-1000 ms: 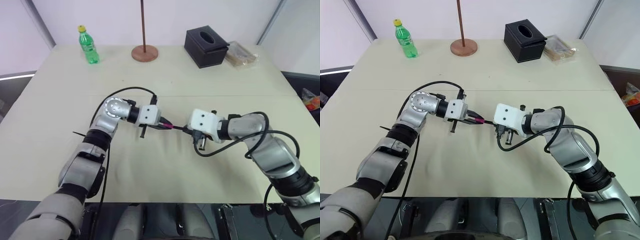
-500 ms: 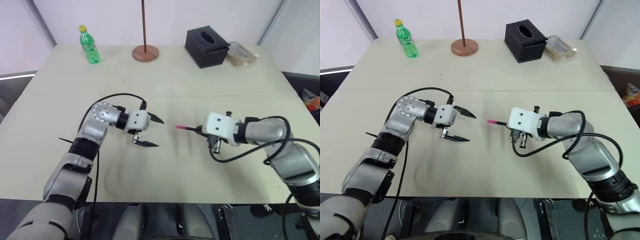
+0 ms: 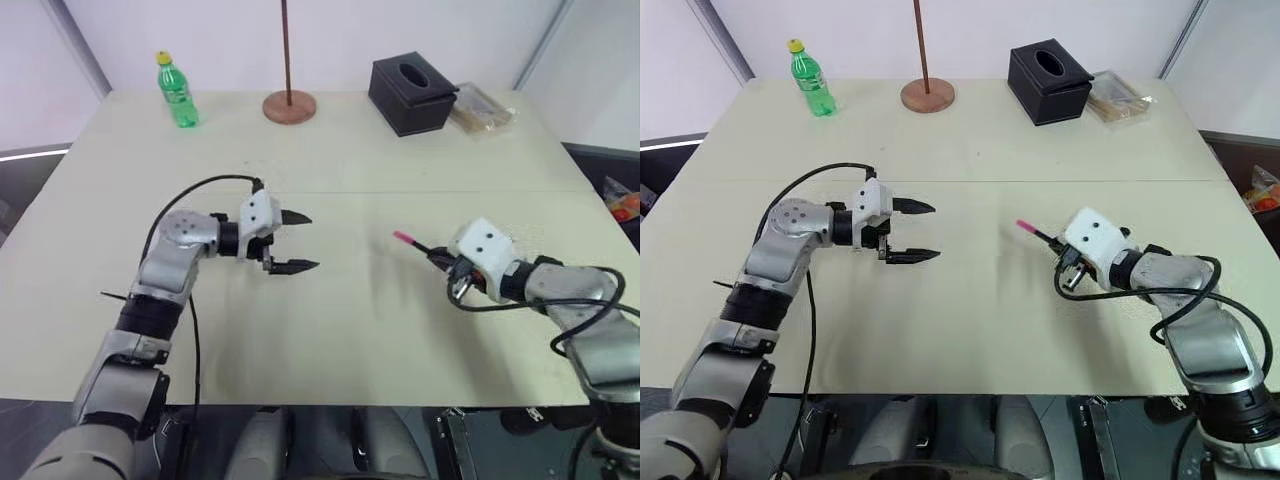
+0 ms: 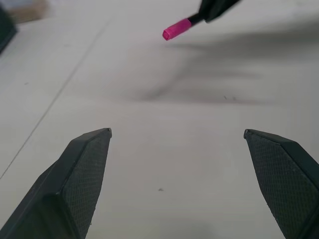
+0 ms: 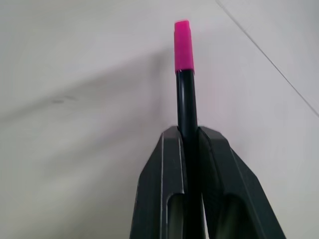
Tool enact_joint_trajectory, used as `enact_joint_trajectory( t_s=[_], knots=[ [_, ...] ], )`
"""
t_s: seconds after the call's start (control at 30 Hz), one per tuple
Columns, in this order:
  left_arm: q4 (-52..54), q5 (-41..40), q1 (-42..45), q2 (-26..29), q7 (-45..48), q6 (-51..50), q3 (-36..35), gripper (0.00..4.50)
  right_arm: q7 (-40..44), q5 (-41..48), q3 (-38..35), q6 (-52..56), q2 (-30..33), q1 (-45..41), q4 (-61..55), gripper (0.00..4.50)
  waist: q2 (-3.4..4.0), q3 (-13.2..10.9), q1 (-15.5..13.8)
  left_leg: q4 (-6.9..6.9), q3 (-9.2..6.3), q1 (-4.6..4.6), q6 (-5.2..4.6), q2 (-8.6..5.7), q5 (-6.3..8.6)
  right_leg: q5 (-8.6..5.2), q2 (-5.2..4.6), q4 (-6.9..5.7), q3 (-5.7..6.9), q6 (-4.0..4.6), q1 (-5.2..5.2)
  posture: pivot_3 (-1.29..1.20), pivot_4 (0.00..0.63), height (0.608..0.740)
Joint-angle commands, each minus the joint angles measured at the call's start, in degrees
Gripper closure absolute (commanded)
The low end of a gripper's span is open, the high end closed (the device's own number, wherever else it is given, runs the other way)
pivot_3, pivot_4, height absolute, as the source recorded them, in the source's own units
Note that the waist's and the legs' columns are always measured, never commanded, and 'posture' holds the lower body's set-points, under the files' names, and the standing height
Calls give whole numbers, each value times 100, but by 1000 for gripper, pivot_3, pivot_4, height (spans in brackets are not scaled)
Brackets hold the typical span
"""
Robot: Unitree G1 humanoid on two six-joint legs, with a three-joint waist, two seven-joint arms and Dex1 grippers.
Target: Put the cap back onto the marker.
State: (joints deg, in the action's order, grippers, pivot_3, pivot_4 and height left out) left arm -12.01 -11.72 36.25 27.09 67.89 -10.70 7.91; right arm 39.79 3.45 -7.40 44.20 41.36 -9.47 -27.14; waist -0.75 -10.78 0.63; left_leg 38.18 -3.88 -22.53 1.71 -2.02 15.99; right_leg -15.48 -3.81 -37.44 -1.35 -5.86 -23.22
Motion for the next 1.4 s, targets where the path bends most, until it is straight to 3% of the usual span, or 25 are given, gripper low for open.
enact_joint_trajectory(
  t_s=[0.03,0.27,0.57,0.6,0.67,0.83,0.87,1.2,1.4],
  knots=[
    [647,-210,-191,91,-224,-409,-153,55,-606,-31,-536,581,-214,154,-226,4500,1,0,-6,-1,0,0,0,0,0,0,-1,0,0,0,0,0,150,740],
    [1067,-280,-439,130,-393,-683,-70,55,-1174,-8,-916,1324,-427,722,-143,4500,3,2,-1,-2,2,2,0,-1,0,0,-1,0,-1,0,0,0,150,740],
    [1206,-304,-550,143,-436,-793,-22,55,-1491,86,-1081,1359,-565,988,-14,4500,6,3,8,-4,6,6,0,0,0,0,2,-1,-4,0,1,0,150,740],
    [1218,-307,-559,147,-436,-804,-20,0,-1507,91,-1079,1352,-572,1010,-20,3564,6,3,7,-4,6,6,0,0,0,0,2,-1,-4,0,1,0,150,740],
    [1228,-313,-565,156,-429,-823,-15,0,-1525,115,-1086,1351,-587,1028,-38,2843,6,4,8,-4,8,6,0,0,0,0,1,-1,-4,0,2,0,150,740],
    [1240,-344,-557,203,-355,-861,36,0,-1461,213,-1137,1370,-553,1080,-200,282,6,4,14,-4,8,7,0,1,0,0,3,-1,-4,0,2,0,150,740],
    [1237,-342,-548,220,-320,-850,57,0,-1431,233,-1166,1367,-522,1097,-258,74,6,4,16,-4,8,8,0,1,0,0,3,-1,-4,1,2,0,150,740],
    [839,-261,-286,431,254,-409,257,0,-491,812,-1858,1949,462,2078,-2418,74,9,6,-4,-4,8,8,-1,2,1,0,3,2,-4,0,6,0,150,740],
    [322,-177,31,406,522,-8,345,0,-257,1577,-2827,2220,714,2670,-3286,74,8,5,-11,-2,9,9,-2,1,1,0,1,5,-4,-2,12,0,150,740]
  ],
)
